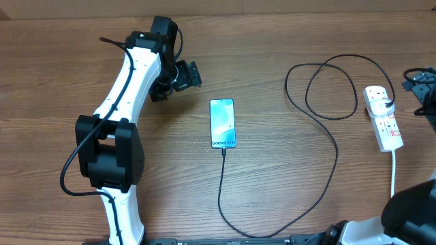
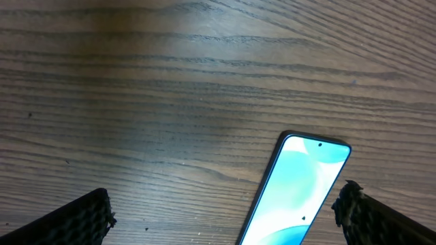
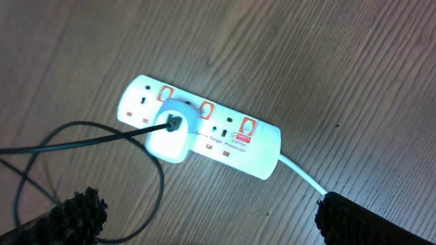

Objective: Plug charger to phone and switch on socket
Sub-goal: 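Move the right gripper up toward the power strip, then lower the right gripper onto the power strip's orange switch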

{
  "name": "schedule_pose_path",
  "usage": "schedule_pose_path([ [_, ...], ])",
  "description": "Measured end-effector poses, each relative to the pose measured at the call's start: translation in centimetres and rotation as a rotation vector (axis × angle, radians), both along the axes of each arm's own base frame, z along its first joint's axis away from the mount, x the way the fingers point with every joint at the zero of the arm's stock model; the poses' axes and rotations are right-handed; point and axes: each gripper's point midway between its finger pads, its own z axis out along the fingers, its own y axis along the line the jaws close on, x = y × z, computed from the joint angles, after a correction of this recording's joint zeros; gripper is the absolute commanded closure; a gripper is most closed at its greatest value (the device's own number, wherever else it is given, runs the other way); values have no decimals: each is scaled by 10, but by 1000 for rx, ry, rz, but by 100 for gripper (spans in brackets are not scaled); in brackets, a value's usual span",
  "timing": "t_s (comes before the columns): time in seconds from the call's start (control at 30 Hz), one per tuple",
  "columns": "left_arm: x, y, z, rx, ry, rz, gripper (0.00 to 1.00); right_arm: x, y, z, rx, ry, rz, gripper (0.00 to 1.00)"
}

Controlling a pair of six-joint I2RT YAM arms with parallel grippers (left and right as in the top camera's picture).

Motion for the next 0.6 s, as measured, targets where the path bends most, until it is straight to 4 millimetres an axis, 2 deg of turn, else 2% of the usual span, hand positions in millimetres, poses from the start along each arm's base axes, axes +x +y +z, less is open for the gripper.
schedule_pose_path([
  [0.37, 0, 0, 0, 0, 0, 0, 0, -1, -19, -41, 24, 109, -40, 0],
  [0.6, 0, 0, 0, 0, 0, 0, 0, 0, -23, -47, 24, 116, -46, 0],
])
